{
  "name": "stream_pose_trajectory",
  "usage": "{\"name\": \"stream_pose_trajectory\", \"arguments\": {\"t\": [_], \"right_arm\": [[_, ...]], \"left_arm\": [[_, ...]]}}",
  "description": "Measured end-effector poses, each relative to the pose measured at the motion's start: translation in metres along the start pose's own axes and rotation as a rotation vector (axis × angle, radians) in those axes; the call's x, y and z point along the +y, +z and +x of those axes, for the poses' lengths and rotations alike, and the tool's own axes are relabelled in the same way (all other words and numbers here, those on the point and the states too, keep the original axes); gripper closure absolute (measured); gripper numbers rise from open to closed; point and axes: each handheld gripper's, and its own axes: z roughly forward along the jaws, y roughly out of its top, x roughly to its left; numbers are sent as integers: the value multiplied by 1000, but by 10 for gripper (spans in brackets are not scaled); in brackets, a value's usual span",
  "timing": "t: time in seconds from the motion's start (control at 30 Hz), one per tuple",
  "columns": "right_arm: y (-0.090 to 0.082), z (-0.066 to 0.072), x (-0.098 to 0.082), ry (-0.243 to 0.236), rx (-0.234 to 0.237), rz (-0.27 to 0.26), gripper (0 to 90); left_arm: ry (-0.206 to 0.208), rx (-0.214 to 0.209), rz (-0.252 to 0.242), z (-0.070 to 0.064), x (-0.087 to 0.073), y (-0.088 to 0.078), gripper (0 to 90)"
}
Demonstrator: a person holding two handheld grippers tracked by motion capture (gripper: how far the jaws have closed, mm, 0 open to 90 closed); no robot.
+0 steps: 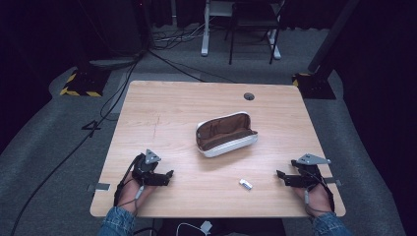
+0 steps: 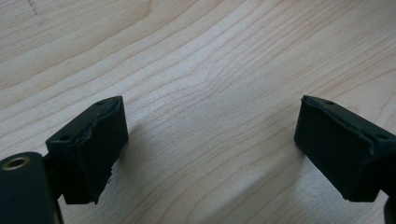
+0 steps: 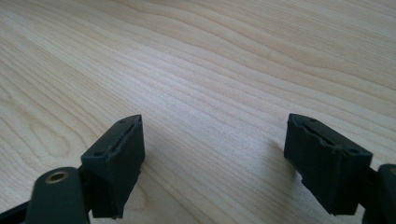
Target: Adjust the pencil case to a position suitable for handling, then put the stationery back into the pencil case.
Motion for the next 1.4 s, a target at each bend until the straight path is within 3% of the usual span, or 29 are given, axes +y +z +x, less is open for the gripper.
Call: {"name": "stream_pose_trajectory", "arguments": {"t": [0.43, 0.93, 1.03, 1.4], "right_arm": [[-2, 0, -2, 4, -10, -1, 198], [-8, -2, -1, 21, -8, 13, 339], [-17, 0, 2, 35, 1, -23, 348], [-36, 12, 8, 23, 23, -78, 348]], "left_arm": [[6, -1, -4, 0, 3, 3, 101], [5, -1, -5, 0, 3, 3, 101], [6, -1, -5, 0, 3, 3, 101], [7, -1, -1, 0, 4, 4, 100]]}}
